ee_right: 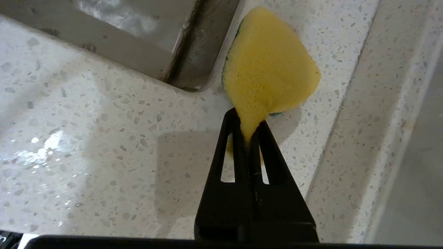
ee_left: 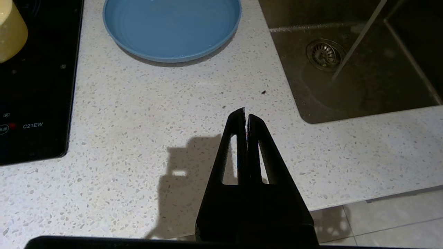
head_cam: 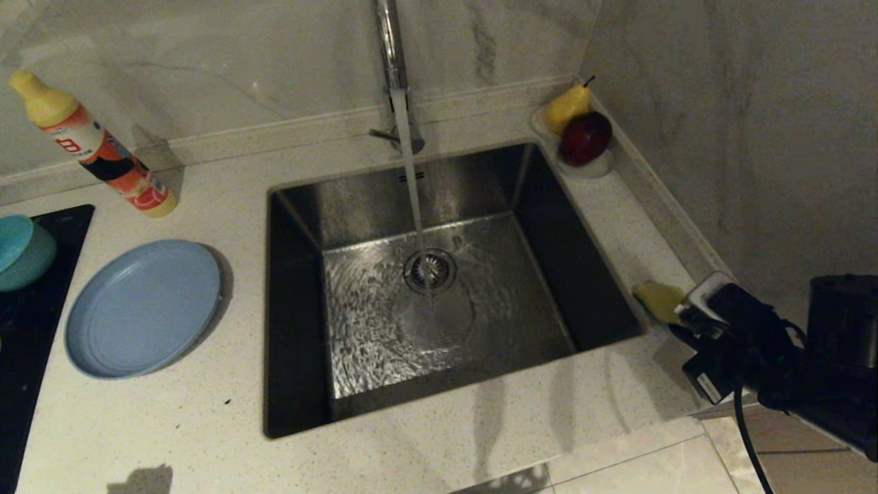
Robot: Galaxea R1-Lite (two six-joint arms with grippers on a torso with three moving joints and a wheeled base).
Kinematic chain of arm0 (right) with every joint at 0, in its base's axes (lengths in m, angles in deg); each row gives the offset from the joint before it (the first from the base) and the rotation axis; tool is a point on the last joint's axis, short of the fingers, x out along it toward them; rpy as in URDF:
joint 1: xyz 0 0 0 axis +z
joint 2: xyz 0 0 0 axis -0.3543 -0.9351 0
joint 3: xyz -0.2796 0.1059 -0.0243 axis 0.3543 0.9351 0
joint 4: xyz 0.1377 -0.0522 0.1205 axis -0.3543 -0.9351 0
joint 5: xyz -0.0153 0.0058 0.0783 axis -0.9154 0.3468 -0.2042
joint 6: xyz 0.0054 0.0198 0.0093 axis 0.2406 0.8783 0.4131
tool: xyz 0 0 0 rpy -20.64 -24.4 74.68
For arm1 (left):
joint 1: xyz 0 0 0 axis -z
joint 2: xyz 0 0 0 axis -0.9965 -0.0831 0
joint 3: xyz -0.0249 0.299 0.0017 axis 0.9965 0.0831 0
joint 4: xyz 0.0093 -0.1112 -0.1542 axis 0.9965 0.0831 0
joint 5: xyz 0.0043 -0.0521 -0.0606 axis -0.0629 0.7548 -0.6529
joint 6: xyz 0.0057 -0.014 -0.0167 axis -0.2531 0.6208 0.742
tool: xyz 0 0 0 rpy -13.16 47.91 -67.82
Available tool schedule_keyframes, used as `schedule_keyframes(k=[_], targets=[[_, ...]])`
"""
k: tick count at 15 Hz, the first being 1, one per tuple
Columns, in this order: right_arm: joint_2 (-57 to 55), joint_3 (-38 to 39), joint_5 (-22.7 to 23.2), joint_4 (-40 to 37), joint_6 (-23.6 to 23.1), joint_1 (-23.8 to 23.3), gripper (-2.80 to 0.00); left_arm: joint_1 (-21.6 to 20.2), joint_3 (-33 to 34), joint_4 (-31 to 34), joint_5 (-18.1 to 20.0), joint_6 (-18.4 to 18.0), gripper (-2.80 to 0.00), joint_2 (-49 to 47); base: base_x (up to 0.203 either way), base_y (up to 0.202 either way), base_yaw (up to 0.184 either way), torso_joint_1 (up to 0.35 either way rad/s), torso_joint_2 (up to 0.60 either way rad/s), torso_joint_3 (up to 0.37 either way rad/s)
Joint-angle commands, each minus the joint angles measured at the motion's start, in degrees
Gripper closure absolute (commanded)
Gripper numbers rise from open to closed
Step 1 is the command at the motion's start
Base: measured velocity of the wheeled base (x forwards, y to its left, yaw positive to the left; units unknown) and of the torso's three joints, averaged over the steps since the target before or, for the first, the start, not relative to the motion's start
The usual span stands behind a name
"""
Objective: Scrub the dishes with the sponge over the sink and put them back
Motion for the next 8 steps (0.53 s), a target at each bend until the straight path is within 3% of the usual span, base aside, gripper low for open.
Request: schedule_keyframes(k=[1,8], targets=[[-0.27,-0.16,-0.04,0.35,-0.53,-0.45,0.0,0.0,2.29,-0.06,0.0,0.03,0.0,-0.11,0.0,0.0,0.0,0.0,0.0,0.0],[-2.21,-0.05,0.52,0.97,-1.28,-2.39,0.0,0.0,2.29,-0.06,-0.02,0.03,0.0,-0.11,0.0,0.0,0.0,0.0,0.0,0.0]])
